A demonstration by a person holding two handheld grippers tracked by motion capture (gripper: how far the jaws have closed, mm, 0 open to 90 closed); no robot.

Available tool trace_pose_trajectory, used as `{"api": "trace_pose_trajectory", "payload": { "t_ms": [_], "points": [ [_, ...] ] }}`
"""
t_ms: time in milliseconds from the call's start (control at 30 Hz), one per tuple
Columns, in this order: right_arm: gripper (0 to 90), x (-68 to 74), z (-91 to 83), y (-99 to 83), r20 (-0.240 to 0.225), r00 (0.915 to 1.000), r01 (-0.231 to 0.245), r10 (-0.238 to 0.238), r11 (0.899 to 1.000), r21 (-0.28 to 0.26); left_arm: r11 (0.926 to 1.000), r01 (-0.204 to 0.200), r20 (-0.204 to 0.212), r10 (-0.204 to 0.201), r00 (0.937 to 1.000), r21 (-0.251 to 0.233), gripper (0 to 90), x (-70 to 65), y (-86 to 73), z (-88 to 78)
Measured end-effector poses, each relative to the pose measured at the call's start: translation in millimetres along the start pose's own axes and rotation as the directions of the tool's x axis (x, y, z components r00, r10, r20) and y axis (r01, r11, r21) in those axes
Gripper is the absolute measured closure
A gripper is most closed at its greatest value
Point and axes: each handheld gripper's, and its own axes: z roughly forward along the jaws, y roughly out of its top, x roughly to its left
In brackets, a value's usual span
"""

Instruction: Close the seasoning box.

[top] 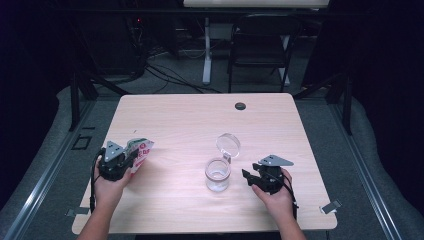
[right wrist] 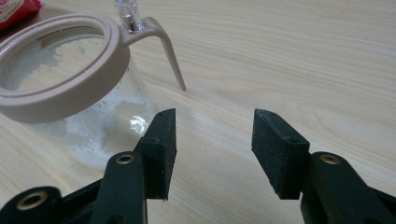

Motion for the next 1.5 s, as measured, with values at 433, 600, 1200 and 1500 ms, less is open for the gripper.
{"api": "trace_pose_trajectory", "payload": {
  "t_ms": [433, 600, 1200, 1500],
  "points": [
    [50.1, 0.8, 1.6, -0.1, 0.002, 1.0, 0.005, -0.005, 1.0, 0.009, 0.9992, 0.017, -0.098, -0.021, 0.995, -0.038, 90.0, 12.8, 10.7, -20.1],
    [50.2, 1.0, 2.0, -0.2, 0.004, 1.0, 0.006, -0.006, 1.0, 0.009, 0.9963, 0.047, -0.112, -0.055, 0.9922, -0.071, 90.0, 20.9, 12.0, -27.7],
    [50.2, 1.1, 1.8, -0.7, 0.003, 0.9999, 0.01, -0.01, 1.0, 0.006, 0.9941, -0.034, -0.021, 0.032, 0.9993, -0.103, 90.0, -6.3, 32.0, -41.0],
    [50.2, -1.4, -6.3, -5.7, 0.014, 0.9999, 0.002, -0.002, 1.0, -0.009, 0.9859, -0.107, 0.082, 0.118, 0.9896, -0.128, 90.0, -42.4, 45.7, -33.9]
  ]
}}
